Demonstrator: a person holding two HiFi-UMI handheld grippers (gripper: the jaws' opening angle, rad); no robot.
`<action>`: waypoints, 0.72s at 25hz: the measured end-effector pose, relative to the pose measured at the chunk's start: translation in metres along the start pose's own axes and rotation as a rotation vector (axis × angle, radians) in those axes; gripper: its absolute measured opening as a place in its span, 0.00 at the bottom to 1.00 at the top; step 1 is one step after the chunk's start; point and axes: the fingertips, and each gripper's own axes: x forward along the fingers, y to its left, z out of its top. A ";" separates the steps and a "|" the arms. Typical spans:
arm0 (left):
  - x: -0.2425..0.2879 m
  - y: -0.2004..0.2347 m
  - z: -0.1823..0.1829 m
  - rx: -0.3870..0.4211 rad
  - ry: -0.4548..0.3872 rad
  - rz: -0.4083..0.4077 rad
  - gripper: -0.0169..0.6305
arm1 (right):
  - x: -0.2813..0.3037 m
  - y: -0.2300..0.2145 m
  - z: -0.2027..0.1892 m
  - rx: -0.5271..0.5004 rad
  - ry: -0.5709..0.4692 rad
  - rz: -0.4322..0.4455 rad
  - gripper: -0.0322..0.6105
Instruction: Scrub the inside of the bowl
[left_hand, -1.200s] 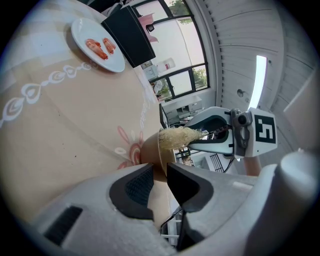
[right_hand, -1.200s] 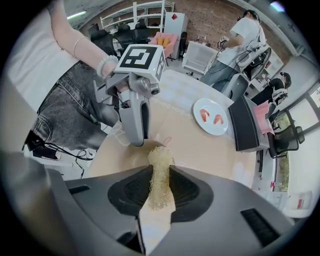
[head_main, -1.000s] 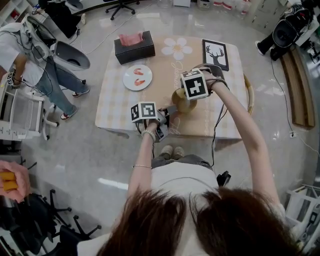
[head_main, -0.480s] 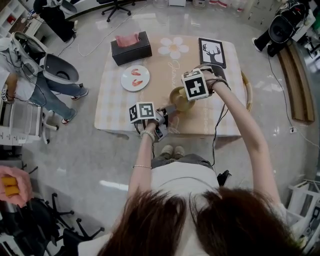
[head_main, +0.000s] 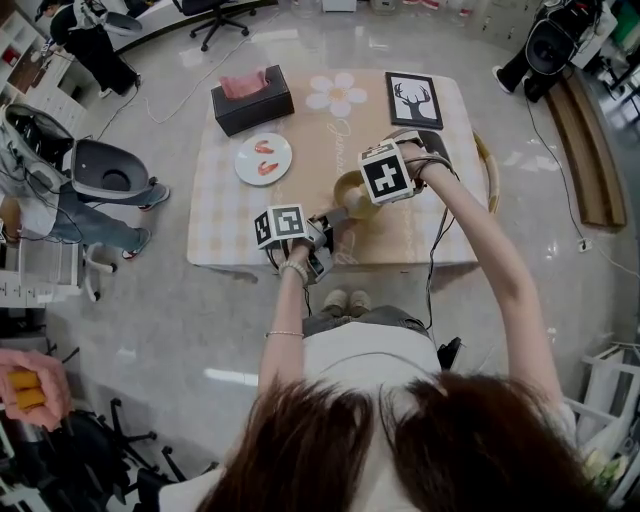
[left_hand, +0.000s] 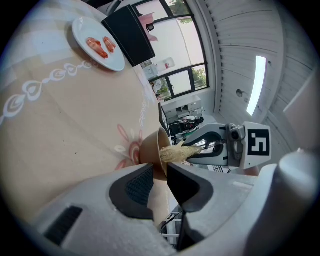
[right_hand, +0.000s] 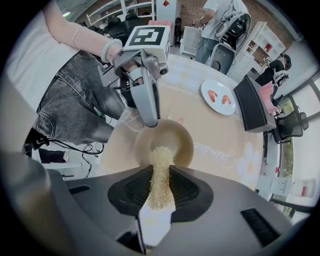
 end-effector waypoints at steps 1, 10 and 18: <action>0.000 0.000 0.000 0.000 0.000 -0.002 0.17 | 0.000 0.002 0.000 0.002 0.000 0.004 0.20; 0.000 -0.001 -0.003 0.005 0.014 -0.010 0.17 | 0.001 0.017 0.009 0.019 -0.009 0.044 0.20; 0.000 -0.004 -0.005 0.010 0.021 -0.014 0.17 | 0.004 0.027 0.021 0.016 -0.018 0.071 0.20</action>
